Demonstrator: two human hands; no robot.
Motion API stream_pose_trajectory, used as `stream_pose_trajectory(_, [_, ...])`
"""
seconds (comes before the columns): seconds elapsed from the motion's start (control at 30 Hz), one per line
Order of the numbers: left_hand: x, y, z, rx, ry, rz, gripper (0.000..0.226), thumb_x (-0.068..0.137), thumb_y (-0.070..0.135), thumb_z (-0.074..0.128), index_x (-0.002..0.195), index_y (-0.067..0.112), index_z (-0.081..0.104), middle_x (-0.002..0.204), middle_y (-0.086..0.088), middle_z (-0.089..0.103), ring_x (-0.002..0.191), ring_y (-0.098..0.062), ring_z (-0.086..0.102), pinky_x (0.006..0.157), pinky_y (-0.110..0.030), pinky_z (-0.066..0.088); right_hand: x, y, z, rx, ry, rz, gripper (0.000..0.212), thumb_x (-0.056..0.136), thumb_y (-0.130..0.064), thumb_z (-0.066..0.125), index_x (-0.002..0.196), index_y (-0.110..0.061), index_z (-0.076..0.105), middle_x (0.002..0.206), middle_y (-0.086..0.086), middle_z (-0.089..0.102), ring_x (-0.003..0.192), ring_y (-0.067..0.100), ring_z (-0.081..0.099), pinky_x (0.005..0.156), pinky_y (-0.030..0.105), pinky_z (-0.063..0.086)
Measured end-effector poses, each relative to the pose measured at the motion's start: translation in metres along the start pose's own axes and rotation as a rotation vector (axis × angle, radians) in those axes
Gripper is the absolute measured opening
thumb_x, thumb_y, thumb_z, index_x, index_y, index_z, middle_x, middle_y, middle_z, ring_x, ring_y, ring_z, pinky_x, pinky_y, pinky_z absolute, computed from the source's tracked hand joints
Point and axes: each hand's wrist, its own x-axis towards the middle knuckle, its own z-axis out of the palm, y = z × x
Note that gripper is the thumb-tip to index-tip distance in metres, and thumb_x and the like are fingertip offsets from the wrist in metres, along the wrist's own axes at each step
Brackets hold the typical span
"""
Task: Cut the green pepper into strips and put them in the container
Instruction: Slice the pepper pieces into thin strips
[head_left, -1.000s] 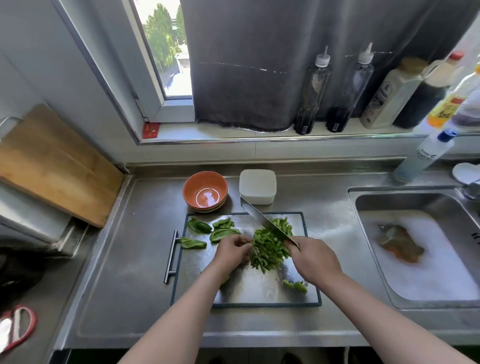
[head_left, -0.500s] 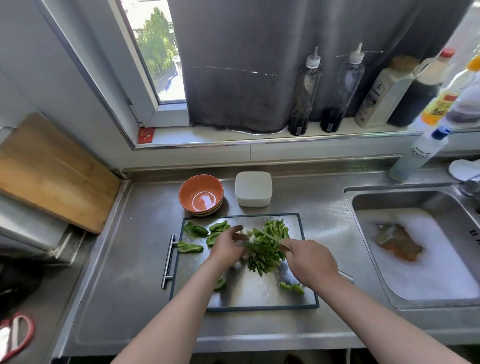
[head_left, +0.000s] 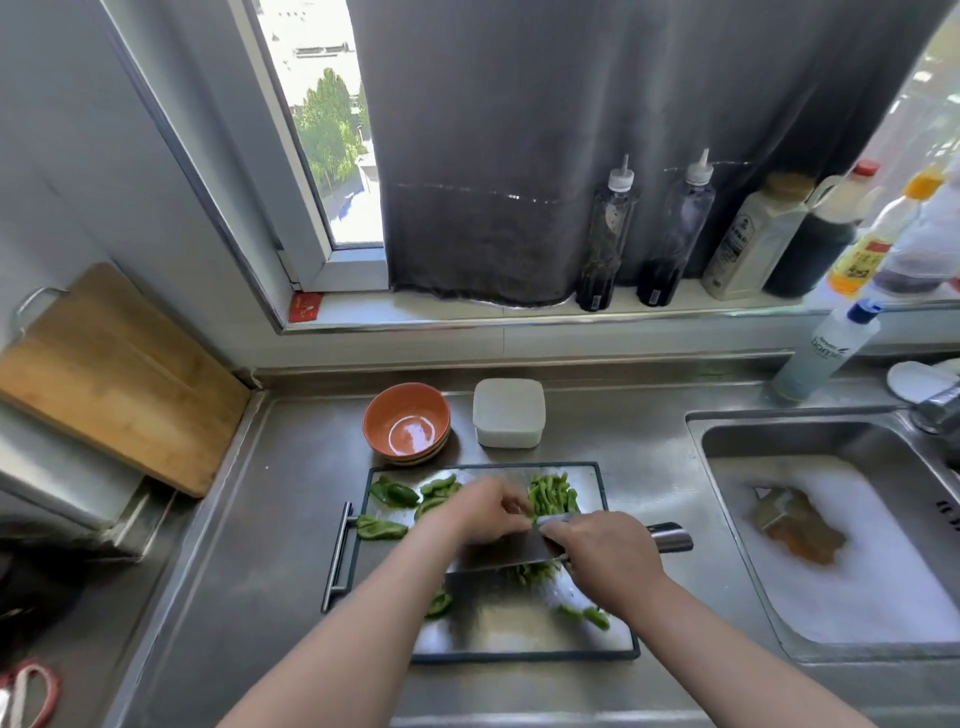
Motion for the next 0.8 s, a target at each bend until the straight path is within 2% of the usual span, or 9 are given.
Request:
stream_pose_trajectory(0.07, [0.008,0.002,0.004,0.031,0.038,0.004,0.019,0.09,0.018,0.068,0.107,0.02,0.076,0.109,0.002,0.073,0.096,-0.012,0.065,0.088,-0.023,0.049,0.002,0.002,-0.001,0.003,0.036,-0.009,0.023,0.053,-0.017,0.069,0.066,-0.032,0.057,0.05,-0.009,0.053,0.042,0.015,0.05,0.043,0.026,0.017])
stream_pose_trajectory(0.13, [0.013,0.003,0.005,0.009,0.128,-0.016,0.017,0.088,0.016,0.069,0.103,0.019,0.077,0.104,0.001,0.074,0.096,-0.016,0.067,0.089,-0.027,0.051,0.005,0.005,-0.002,-0.004,0.05,0.004,0.024,0.053,-0.016,0.069,0.065,-0.032,0.056,0.05,-0.009,0.052,0.042,0.015,0.048,0.042,0.027,0.017])
stream_pose_trajectory(0.2, [0.016,0.004,0.004,-0.053,0.187,-0.035,0.019,0.088,0.017,0.07,0.106,0.019,0.075,0.103,0.002,0.074,0.096,-0.015,0.067,0.09,-0.028,0.051,0.005,0.006,-0.006,-0.007,0.015,0.026,0.023,0.062,-0.013,0.068,0.072,-0.031,0.06,0.056,-0.008,0.056,0.047,0.017,0.046,0.043,0.028,0.022])
stream_pose_trajectory(0.33, [0.016,0.005,0.001,-0.116,0.116,-0.009,0.026,0.093,0.016,0.065,0.118,0.021,0.071,0.114,0.002,0.072,0.104,-0.012,0.065,0.098,-0.029,0.049,0.006,0.008,-0.017,0.005,-0.024,0.053,0.023,0.082,-0.012,0.055,0.093,-0.03,0.063,0.075,-0.004,0.061,0.066,0.023,0.051,0.055,0.032,0.031])
stream_pose_trajectory(0.43, [0.005,-0.002,-0.005,-0.195,0.205,-0.029,0.028,0.099,0.013,0.056,0.122,0.019,0.069,0.116,0.0,0.07,0.095,-0.01,0.062,0.082,-0.02,0.048,0.007,0.004,-0.026,0.064,-0.097,0.113,0.025,0.086,-0.016,0.05,0.102,-0.029,0.065,0.079,-0.005,0.057,0.073,0.024,0.053,0.059,0.03,0.037])
stream_pose_trajectory(0.57, [-0.026,-0.024,-0.02,-0.396,0.603,-0.088,0.021,0.099,0.01,0.055,0.108,0.021,0.071,0.102,0.008,0.07,0.086,-0.005,0.064,0.063,-0.008,0.043,0.008,-0.003,-0.028,0.262,-0.196,0.208,0.039,0.086,-0.02,0.049,0.114,-0.037,0.07,0.103,-0.005,0.07,0.094,0.023,0.066,0.076,0.031,0.053])
stream_pose_trajectory(0.63, [-0.05,-0.041,-0.021,-0.412,0.825,-0.125,0.02,0.096,0.008,0.055,0.098,0.022,0.07,0.091,0.008,0.068,0.08,-0.006,0.062,0.062,-0.009,0.042,0.012,-0.011,-0.028,0.373,-0.249,0.242,0.031,0.086,-0.022,0.048,0.101,-0.036,0.071,0.096,-0.005,0.07,0.091,0.025,0.066,0.075,0.033,0.053])
stream_pose_trajectory(0.7, [-0.072,-0.066,-0.012,-0.352,0.97,-0.146,0.02,0.092,0.004,0.056,0.091,0.02,0.068,0.086,0.007,0.066,0.08,-0.012,0.061,0.069,-0.02,0.045,0.014,-0.023,-0.023,0.462,-0.281,0.255,0.02,0.089,-0.03,0.047,0.079,-0.033,0.064,0.079,-0.006,0.066,0.081,0.024,0.064,0.064,0.032,0.046])
stream_pose_trajectory(0.8, [-0.102,-0.101,0.011,-0.195,0.976,-0.062,0.019,0.086,0.001,0.057,0.085,0.018,0.066,0.083,0.01,0.061,0.078,-0.01,0.057,0.071,-0.022,0.043,0.017,-0.047,-0.015,0.562,-0.293,0.251,0.034,0.095,-0.047,0.046,0.074,-0.023,0.06,0.072,-0.005,0.065,0.071,0.02,0.061,0.061,0.031,0.044])
